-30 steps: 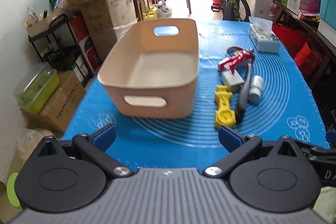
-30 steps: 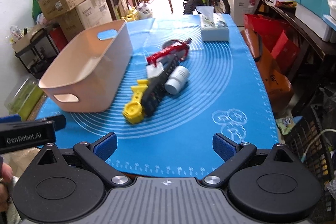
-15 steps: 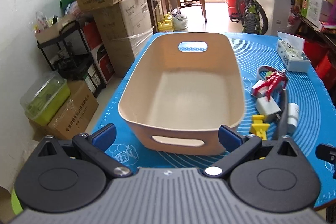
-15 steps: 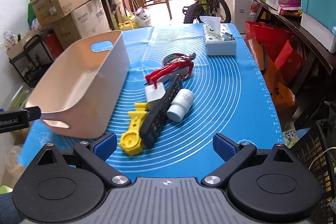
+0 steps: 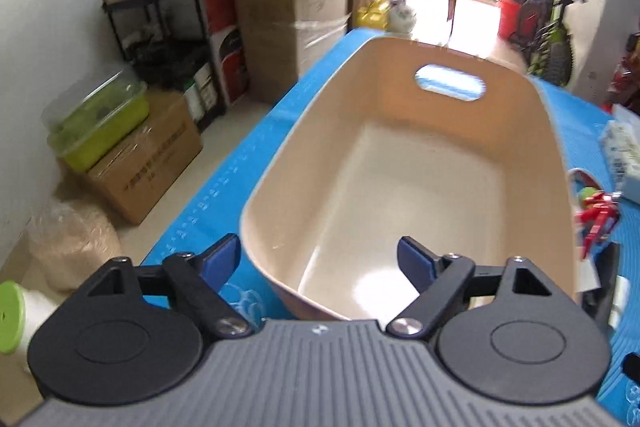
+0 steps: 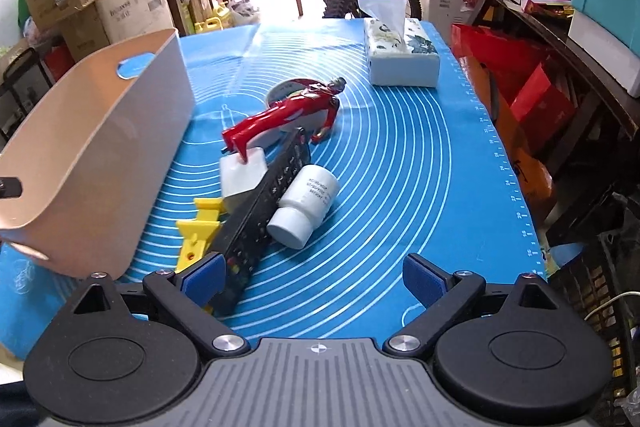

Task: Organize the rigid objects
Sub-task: 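Grasp the beige basket rim with the left tool while the right tool approaches the pill bottle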

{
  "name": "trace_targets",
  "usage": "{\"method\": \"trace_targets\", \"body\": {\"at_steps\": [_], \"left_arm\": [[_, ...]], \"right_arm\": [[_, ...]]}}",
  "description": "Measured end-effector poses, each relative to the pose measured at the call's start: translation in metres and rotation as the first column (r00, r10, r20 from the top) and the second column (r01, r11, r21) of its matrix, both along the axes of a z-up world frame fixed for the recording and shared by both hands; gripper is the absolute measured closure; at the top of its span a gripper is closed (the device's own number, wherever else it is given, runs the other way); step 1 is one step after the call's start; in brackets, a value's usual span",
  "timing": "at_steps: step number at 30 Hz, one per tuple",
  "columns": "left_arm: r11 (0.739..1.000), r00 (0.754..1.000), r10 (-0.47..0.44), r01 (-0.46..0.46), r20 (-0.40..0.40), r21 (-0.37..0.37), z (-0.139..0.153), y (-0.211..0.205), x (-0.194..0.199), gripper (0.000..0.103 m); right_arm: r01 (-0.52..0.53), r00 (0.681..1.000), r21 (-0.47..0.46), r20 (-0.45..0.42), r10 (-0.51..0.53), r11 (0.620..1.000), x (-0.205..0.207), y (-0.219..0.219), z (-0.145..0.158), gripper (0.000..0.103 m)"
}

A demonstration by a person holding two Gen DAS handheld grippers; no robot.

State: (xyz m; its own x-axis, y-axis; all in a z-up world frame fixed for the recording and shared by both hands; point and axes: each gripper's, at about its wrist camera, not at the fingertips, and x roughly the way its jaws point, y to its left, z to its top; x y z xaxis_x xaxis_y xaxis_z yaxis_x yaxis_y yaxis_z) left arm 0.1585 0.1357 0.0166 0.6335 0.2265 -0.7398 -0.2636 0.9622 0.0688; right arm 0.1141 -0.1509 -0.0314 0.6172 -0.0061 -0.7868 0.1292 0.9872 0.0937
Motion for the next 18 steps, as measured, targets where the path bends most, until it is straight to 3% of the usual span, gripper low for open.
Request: {"method": "trace_targets", "body": {"at_steps": [3, 8, 13, 17, 18], "left_arm": [[0.999, 0.999, 0.036, -0.035, -0.015, 0.037, -0.005, 0.014, 0.012, 0.026], [0.998, 0.997, 0.056, -0.057, -0.062, -0.017, -0.012, 0.038, 0.03, 0.036], [0.999, 0.995, 0.026, -0.031, -0.095, -0.045, -0.017, 0.034, 0.036, 0.045], [0.998, 0.991, -0.042, 0.037, -0.127, -0.043, -0.027, 0.027, 0.033, 0.062], [0.998, 0.989, -0.057, 0.053, -0.135, -0.032, -0.03, 0.024, 0.032, 0.062]], "right_arm": [[-0.006, 1.0, -0.014, -0.008, 0.005, 1.0, 0.012, 0.0, -0.005, 0.009], [0.007, 0.999, -0.026, -0.046, -0.008, 1.0, 0.033, -0.002, -0.019, 0.012], [0.028, 0.996, -0.021, -0.081, -0.03, 0.999, 0.051, -0.003, -0.035, 0.016], [0.016, 0.996, -0.014, -0.084, -0.017, 1.0, 0.062, -0.002, -0.04, 0.016], [0.018, 0.997, -0.021, -0.081, -0.02, 1.0, 0.064, -0.001, -0.04, 0.017]]}}
